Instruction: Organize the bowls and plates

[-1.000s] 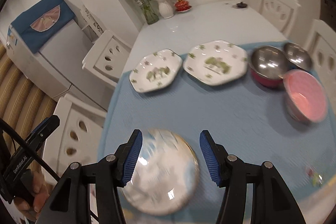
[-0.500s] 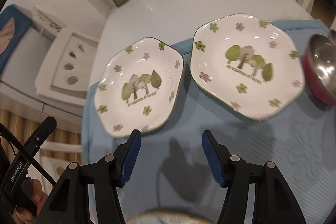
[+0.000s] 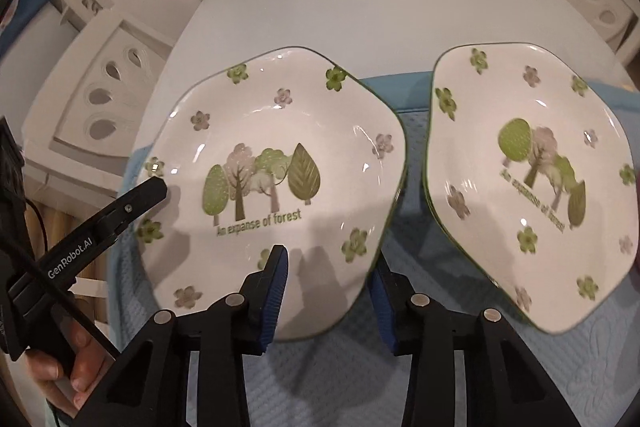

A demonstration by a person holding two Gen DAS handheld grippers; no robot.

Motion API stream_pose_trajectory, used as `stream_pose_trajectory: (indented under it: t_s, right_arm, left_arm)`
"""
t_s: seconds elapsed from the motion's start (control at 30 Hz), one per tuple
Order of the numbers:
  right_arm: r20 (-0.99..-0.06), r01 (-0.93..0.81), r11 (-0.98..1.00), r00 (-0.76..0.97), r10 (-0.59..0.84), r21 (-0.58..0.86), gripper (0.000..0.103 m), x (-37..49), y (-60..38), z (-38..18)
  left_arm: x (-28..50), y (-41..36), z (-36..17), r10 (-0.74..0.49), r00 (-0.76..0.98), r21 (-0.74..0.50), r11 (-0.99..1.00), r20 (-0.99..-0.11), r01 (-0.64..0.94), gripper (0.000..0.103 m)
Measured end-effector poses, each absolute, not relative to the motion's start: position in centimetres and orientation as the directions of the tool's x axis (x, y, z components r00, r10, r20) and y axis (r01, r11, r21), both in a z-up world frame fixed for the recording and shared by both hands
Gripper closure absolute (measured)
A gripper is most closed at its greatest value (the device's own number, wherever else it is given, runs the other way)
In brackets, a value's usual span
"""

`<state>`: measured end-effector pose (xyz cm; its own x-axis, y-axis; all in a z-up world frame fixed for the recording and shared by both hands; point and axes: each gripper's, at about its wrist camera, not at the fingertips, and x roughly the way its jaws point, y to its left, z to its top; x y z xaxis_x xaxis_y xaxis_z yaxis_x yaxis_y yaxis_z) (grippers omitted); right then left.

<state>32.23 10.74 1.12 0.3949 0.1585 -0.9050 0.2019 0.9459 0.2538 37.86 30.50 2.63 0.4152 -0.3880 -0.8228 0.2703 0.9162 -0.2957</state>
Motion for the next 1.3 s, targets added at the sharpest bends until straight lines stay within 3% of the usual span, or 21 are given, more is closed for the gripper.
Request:
stream_pose_trajectory:
  t_s: [0.07, 0.1, 0.47, 0.63, 0.83, 0.97, 1.07, 1.3]
  right_arm:
    - [-0.91, 0.194, 0.955, 0.391, 0.136, 0.226, 0.07, 32.4, 10.8, 0.8]
    - [-0.913, 0.186, 0.96, 0.388, 0.124, 0.209, 0.072, 32.5, 10.9, 0.8]
    - [-0.923, 0.108, 0.974, 0.354, 0.15, 0.2, 0.072, 29.8, 13.5, 1.9]
    - [-0.928, 0.049, 0.969, 0.303, 0.218, 0.243, 0.072, 28.3, 14.4, 1.0]
    - [-0.925, 0.084, 0.971, 0.332, 0.182, 0.221, 0.072, 30.3, 12.2, 0.6]
    - [-0.906, 0.08, 0.964, 0.371, 0.205, 0.252, 0.072, 31.9, 11.8, 0.1]
    - [-0.9, 0.047, 0.978, 0.402, 0.167, 0.202, 0.068, 32.4, 13.2, 0.4]
    - [-0.894, 0.001, 0.985, 0.42, 0.156, 0.172, 0.068, 31.7, 13.3, 0.7]
  left_arm:
    - [38.1, 30.1, 2.2, -0.4, 0.406, -0.301, 0.909, -0.822, 0.287, 0.084]
    - [38.2, 30.0, 2.3, -0.411, 0.404, -0.307, 0.904, -0.817, 0.297, 0.085]
    - [35.0, 32.7, 1.8, -0.371, 0.439, -0.277, 0.924, -0.819, 0.264, 0.086]
    - [34.6, 34.9, 1.3, -0.412, 0.408, -0.347, 0.91, -0.815, 0.224, 0.085]
    - [34.7, 33.9, 1.8, -0.375, 0.429, -0.29, 0.923, -0.822, 0.252, 0.084]
    - [35.1, 34.1, 1.4, -0.397, 0.416, -0.318, 0.915, -0.818, 0.248, 0.079]
    - [35.0, 33.0, 1.4, -0.359, 0.419, -0.266, 0.927, -0.834, 0.265, 0.075]
    - [33.8, 32.7, 2.2, -0.321, 0.457, -0.211, 0.938, -0.829, 0.274, 0.076]
